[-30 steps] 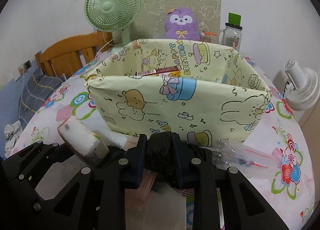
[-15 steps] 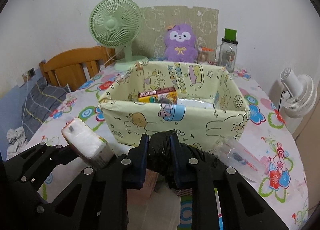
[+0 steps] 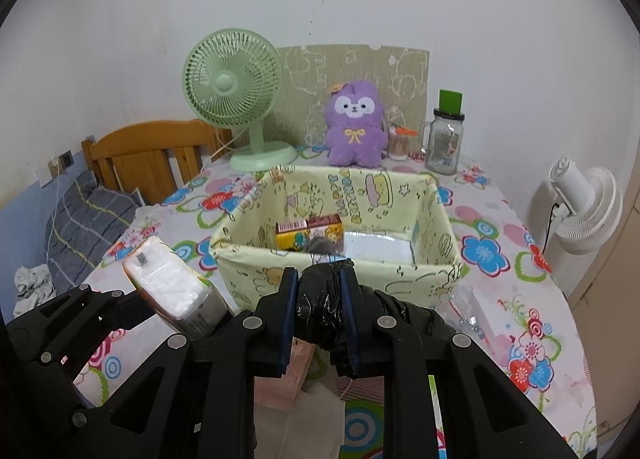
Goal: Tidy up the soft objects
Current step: 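Lift and carry the black item and tissue pack over the fabric box with both tools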
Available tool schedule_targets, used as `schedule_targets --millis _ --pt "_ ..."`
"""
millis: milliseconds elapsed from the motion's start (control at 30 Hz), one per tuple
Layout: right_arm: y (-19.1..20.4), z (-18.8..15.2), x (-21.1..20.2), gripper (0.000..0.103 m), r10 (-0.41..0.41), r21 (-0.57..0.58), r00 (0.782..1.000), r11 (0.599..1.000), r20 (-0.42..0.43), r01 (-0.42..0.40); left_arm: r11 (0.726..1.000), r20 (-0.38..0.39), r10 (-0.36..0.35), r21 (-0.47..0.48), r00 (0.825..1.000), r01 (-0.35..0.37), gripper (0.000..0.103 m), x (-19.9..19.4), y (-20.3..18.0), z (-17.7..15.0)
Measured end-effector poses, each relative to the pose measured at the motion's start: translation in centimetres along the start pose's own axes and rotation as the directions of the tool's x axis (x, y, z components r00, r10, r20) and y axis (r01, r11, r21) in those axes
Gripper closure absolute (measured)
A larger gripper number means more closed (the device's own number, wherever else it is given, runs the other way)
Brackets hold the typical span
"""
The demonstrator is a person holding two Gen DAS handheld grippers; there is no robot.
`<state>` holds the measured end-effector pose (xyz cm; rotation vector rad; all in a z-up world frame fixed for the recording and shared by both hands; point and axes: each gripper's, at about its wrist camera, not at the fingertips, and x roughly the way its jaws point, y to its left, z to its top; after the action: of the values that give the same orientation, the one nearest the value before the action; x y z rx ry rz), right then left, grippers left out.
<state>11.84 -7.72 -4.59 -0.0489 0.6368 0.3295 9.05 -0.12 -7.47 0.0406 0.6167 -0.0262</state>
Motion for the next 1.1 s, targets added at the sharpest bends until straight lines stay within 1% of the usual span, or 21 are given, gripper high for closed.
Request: schedule_targets --millis 467,733,1100 --pt "0.4 2.2 -2.7 0.079 -0.008 -0.013 0.998 1.000 0.065 0.009 1.000 0.060 -0.002 0.007 0.998 0.002 0.051 -2.3 0.1 2.1" --pt "0.3 3.0 -3.8 0.079 -0.023 -0.022 0.996 0.999 0.086 0.025 1.000 0.087 -0.011 0.006 0.996 0.011 0.051 -3.1 0.0 2.9" --pt "-0.5 3.6 -4.9 0.079 -0.076 -0.013 0.992 0.997 0.100 0.078 0.999 0.112 -0.037 0.020 0.993 0.035 0.051 -3.6 -1.0 3.8"
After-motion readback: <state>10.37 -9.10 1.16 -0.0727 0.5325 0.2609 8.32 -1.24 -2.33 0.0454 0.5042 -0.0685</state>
